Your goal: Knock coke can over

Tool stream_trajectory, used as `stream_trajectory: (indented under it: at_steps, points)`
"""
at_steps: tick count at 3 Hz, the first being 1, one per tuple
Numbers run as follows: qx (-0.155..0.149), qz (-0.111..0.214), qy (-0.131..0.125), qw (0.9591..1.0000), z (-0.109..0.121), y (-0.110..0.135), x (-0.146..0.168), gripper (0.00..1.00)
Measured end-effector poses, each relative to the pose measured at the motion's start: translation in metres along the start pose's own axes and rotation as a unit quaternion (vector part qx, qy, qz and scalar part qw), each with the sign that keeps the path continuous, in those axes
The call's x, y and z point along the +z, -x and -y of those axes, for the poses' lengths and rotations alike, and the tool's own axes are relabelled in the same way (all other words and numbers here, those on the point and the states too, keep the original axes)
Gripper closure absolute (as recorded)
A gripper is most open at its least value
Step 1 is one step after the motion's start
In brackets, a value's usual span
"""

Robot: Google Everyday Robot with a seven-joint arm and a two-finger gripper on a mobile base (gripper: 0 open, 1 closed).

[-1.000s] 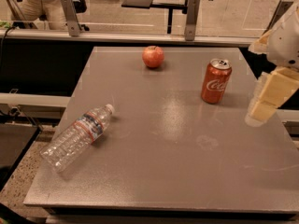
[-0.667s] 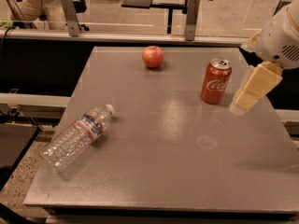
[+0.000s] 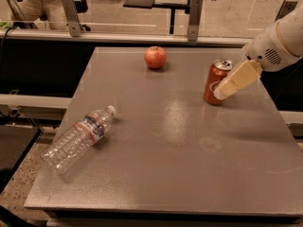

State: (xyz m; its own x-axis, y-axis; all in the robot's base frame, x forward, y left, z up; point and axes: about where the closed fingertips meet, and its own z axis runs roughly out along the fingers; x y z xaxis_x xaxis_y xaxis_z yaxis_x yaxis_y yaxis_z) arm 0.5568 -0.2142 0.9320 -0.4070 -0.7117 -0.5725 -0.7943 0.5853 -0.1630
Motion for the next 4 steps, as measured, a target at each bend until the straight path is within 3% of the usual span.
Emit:
stream_trajectory:
  at_steps: [2, 3, 4]
  points:
    - [0.043, 0.042, -0.015, 0.9981, 0.03, -0.003, 0.033, 0.0]
    - [0.051, 0.056, -0.004, 0.9971, 0.031, -0.003, 0.043, 0.15]
    - [0.057, 0.07, 0.01, 0.9959, 0.028, -0.003, 0.047, 0.38]
